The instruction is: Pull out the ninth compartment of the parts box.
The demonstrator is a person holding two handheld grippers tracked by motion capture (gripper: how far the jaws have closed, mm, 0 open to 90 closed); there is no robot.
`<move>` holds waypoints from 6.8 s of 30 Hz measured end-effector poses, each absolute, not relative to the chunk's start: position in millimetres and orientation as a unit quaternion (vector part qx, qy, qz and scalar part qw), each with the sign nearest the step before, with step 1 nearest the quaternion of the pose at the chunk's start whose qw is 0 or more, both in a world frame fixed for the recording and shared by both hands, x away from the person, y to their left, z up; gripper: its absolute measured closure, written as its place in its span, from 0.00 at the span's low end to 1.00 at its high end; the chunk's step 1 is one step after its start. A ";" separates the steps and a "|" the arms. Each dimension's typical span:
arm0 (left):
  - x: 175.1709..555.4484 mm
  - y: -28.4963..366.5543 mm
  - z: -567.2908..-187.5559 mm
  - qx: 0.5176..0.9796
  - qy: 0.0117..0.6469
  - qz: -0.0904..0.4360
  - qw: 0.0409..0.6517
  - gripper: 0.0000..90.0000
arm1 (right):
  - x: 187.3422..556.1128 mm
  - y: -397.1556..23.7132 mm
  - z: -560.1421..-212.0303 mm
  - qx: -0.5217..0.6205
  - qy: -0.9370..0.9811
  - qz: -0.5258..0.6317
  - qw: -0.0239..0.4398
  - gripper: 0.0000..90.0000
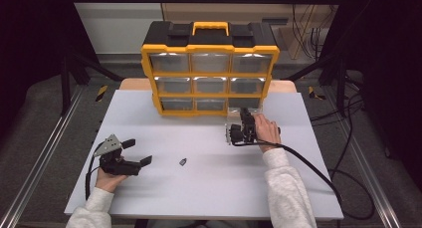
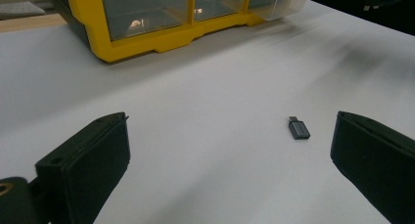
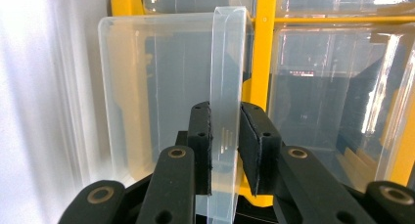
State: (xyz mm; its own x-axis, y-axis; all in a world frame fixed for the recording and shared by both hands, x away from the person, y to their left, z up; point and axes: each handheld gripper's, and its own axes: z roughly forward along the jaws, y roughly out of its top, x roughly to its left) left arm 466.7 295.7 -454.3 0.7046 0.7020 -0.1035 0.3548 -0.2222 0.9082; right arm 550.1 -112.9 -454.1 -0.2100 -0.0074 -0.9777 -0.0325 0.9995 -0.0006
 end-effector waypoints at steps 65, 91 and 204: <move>466.8 295.3 -454.6 0.765 0.346 0.167 0.516 0.01 | 521.6 -115.4 -451.6 -0.029 0.785 0.011 0.619 0.85; 466.6 295.1 -454.5 0.765 0.346 0.168 0.516 0.01 | 516.9 -117.0 -452.9 -0.035 0.783 0.011 0.621 0.84; 461.6 283.1 -445.4 0.765 0.339 0.163 0.522 0.01 | 465.1 -219.6 -433.5 0.382 0.745 0.496 0.231 0.01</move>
